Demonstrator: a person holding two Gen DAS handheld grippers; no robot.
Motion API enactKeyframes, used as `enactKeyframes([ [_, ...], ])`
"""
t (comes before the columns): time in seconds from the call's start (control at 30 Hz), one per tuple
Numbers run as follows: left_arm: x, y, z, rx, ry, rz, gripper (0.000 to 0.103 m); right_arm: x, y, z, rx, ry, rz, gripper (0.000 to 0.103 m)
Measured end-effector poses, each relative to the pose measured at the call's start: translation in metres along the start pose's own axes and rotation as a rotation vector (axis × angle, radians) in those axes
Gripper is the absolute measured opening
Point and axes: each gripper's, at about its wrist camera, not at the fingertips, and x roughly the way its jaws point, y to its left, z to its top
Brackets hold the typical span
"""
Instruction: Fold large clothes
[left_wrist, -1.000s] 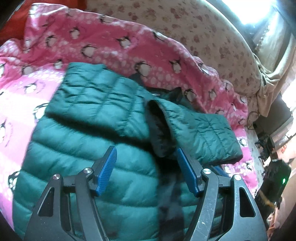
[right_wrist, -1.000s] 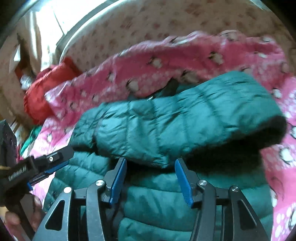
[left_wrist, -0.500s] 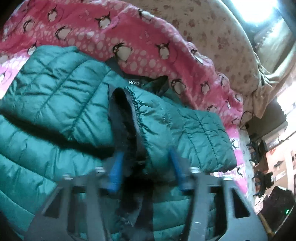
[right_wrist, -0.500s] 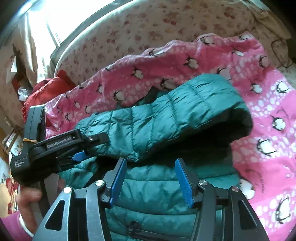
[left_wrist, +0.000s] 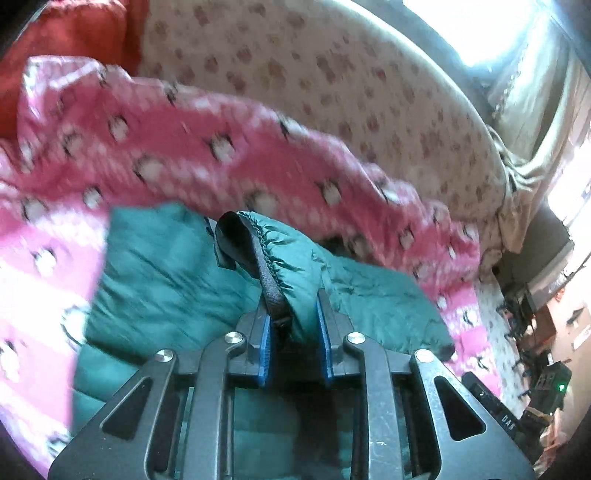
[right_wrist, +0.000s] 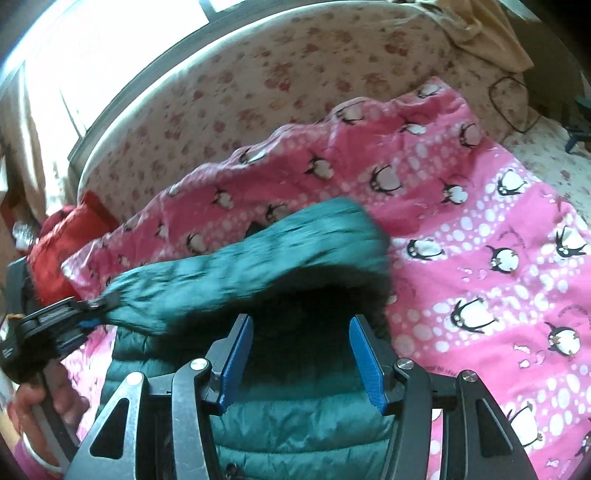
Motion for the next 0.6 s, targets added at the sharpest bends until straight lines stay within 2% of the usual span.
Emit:
enactKeyframes([
  [0.13,-0.015,0.037,0.025,-0.020,-0.038,0.063,0.019,0.005,-0.005,0.014,0.062,-0.007,-0.016,0.052],
  [0.27,-0.003,0.076,0.025,-0.077,0.005,0.121,0.019,0.020,-0.001,0.028,0.098,-0.001,-0.005,0.052],
  [0.47,0.030,0.100,0.000,-0.087,0.086,0.178,0.019,0.075,0.041,0.033,-0.019,0.077,0.004,0.052],
  [0.6,0.032,0.100,-0.005,-0.049,0.093,0.192,0.020,0.121,0.068,0.019,-0.133,0.165,-0.016,0.052],
])
